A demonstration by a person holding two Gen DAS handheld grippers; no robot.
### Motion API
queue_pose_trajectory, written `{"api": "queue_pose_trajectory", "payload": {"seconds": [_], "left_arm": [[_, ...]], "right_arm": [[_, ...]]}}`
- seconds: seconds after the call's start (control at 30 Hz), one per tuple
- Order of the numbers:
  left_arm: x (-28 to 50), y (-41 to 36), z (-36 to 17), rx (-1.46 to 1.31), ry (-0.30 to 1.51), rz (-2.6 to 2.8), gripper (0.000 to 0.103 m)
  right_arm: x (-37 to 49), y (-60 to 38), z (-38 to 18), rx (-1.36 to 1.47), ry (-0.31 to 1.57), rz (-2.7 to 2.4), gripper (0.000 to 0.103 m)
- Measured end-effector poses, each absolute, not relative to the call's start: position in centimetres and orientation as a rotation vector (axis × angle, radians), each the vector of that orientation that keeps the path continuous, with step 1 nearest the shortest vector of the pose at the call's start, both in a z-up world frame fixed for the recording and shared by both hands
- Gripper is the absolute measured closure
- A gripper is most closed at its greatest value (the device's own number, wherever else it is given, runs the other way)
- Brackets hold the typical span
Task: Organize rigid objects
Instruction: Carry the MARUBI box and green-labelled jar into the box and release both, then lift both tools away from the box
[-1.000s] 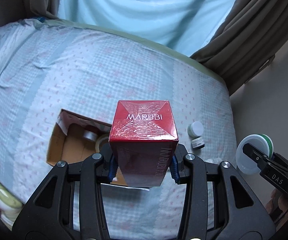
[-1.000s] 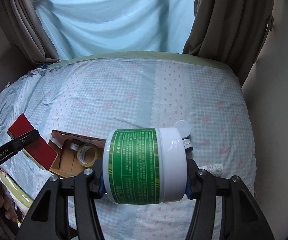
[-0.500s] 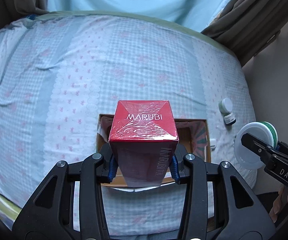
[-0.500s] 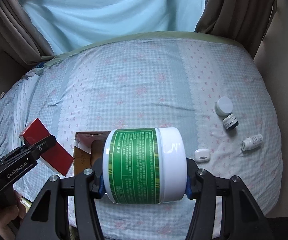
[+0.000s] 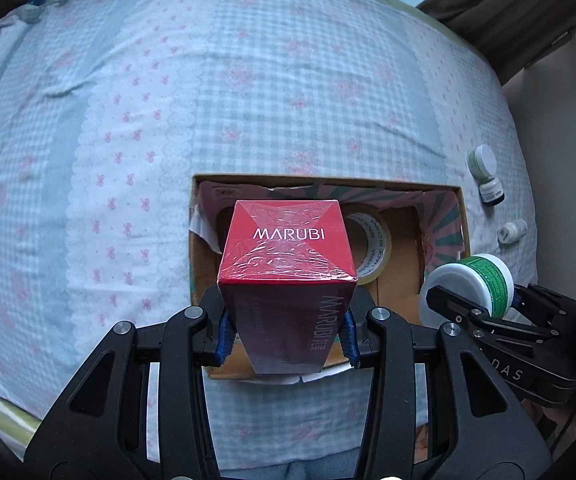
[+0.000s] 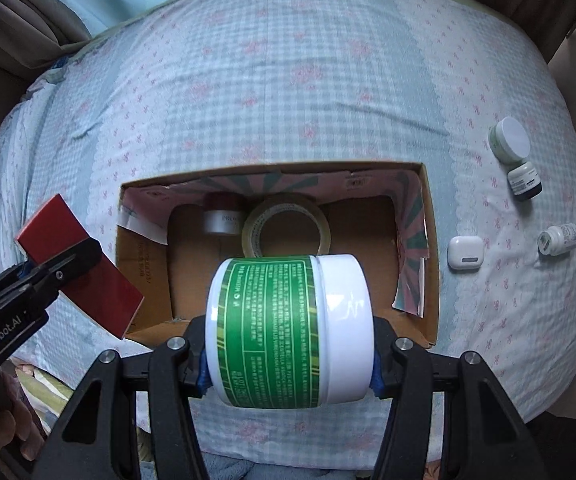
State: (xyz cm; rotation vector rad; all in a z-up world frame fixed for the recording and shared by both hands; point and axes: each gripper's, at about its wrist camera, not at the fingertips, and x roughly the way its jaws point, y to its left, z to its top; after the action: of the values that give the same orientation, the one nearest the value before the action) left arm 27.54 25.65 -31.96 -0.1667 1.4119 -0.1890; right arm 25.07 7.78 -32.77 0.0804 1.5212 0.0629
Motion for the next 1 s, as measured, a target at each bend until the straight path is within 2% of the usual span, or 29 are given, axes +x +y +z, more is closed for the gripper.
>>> {"api": "queue_pose_trajectory", "payload": {"seconds": [0.33, 0.57, 0.6, 0.63, 0.67, 0.7, 0.73, 0.77, 1.0], "left_arm": [[28.3, 24.1, -39.3, -0.087, 1.543, -0.181, 0.066], [28.6, 22.9, -41.4, -0.084, 1.622, -0.208, 0.065], [28.6, 22.7, -41.5, -0.078, 1.635, -0.202, 0.061], [28.6, 22.6, -41.4, -0.069, 1.637, -0.202, 0.051], [28.6, 22.4, -41.0, -0.062, 1.624, -0.209, 0.015], [28.6, 22.3, -40.6, -0.054, 1.605, -0.216, 0.001], [28.6, 22.2, -40.1, -0.056, 1.584, -0.226, 0.000], [28.5, 22.1, -39.9, -0.056, 1.577, -0.235, 0.000], [28.2, 21.9, -40.2, -0.044, 1.582, -0.222, 0.000]], "right_arm": [[25.9, 5.0, -38.7, 0.029, 1.617, 0.005, 0.051], [26.7, 4.4, -41.5, 0.027, 1.666, 0.017, 0.051], [26.7, 4.3, -41.7, 0.032, 1.669, 0.020, 0.051], [26.8, 4.3, -41.7, 0.041, 1.670, 0.026, 0.050], [26.8, 4.2, -41.7, 0.056, 1.665, 0.034, 0.049], [26.8, 4.1, -41.7, 0.068, 1.661, 0.045, 0.045], [26.7, 3.9, -41.7, 0.077, 1.659, 0.058, 0.025], [26.6, 3.9, -41.6, 0.079, 1.654, 0.073, 0.000], [25.8, 3.7, -41.3, 0.037, 1.631, 0.136, 0.000]]}}
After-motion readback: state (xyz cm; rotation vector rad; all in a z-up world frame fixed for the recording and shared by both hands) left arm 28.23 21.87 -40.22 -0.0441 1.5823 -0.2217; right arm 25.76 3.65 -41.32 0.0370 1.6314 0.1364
